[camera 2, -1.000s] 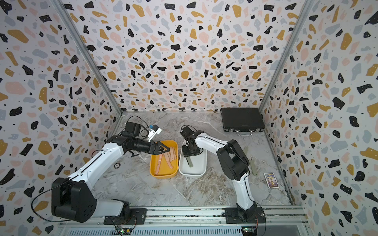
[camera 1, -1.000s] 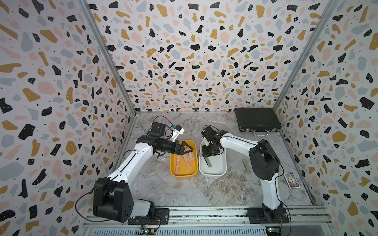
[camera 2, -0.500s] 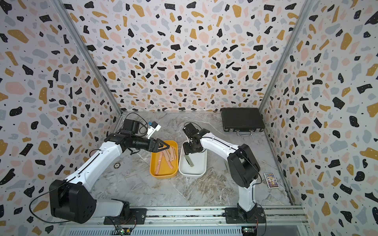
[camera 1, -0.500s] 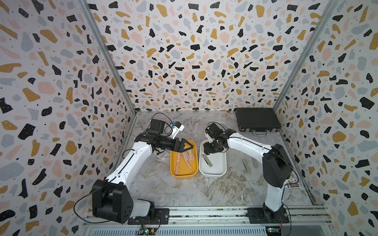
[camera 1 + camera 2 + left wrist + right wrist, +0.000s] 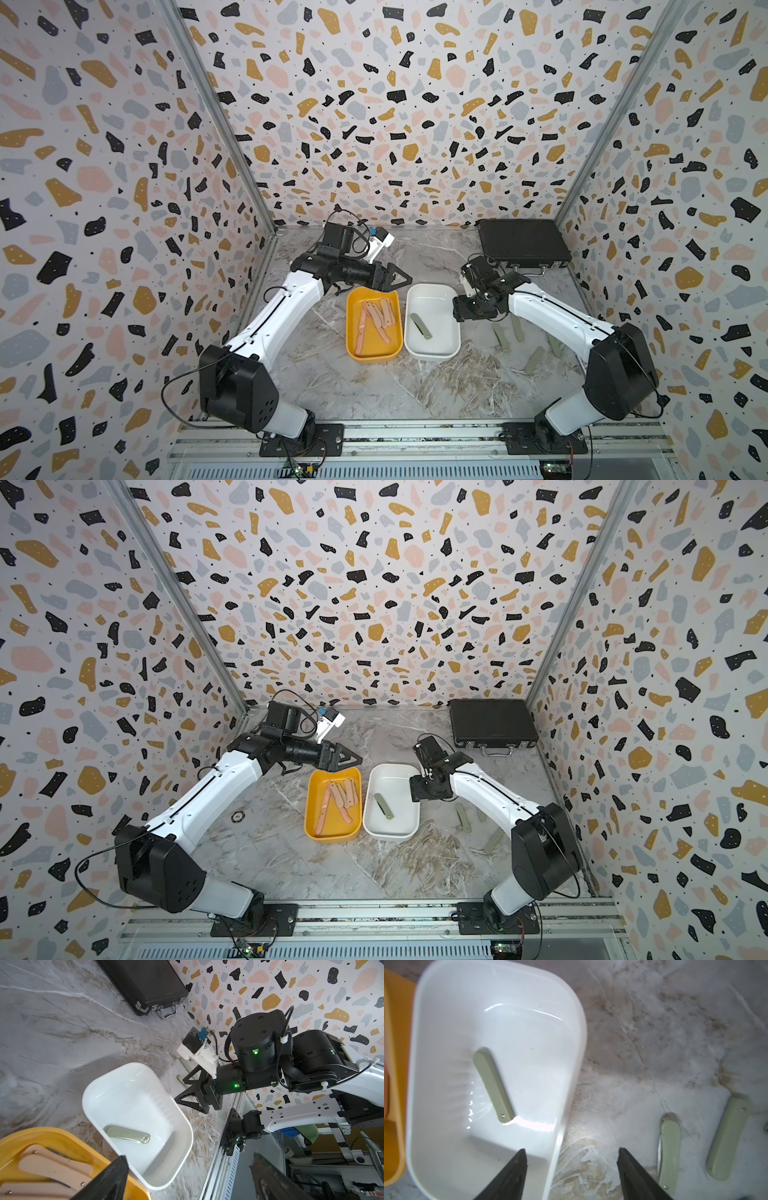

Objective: Place the fruit knives into the storage box by color
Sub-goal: Pick up the fruit knife from the center of the board.

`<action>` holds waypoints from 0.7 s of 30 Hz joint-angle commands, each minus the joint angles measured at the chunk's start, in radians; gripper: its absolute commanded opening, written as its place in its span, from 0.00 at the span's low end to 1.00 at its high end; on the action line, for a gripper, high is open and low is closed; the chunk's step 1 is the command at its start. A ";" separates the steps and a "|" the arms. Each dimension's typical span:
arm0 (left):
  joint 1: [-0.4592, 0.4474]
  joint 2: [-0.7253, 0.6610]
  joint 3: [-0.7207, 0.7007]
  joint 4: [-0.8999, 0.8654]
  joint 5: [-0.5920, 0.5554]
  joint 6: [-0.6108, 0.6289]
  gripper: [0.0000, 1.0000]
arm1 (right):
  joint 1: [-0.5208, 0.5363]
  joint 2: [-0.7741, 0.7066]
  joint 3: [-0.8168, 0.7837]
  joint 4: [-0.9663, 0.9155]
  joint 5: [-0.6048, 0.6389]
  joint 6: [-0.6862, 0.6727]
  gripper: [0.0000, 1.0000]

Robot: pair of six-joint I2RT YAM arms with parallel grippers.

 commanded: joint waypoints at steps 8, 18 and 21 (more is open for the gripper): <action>-0.127 0.049 0.003 0.162 -0.031 -0.080 0.93 | -0.157 -0.138 -0.149 -0.042 0.046 0.006 0.76; -0.155 0.065 -0.045 0.185 -0.072 -0.067 0.93 | -0.275 -0.095 -0.237 -0.011 0.049 -0.012 0.76; -0.156 0.060 -0.045 0.182 -0.078 -0.057 0.93 | -0.285 -0.056 -0.251 0.012 0.032 -0.018 0.75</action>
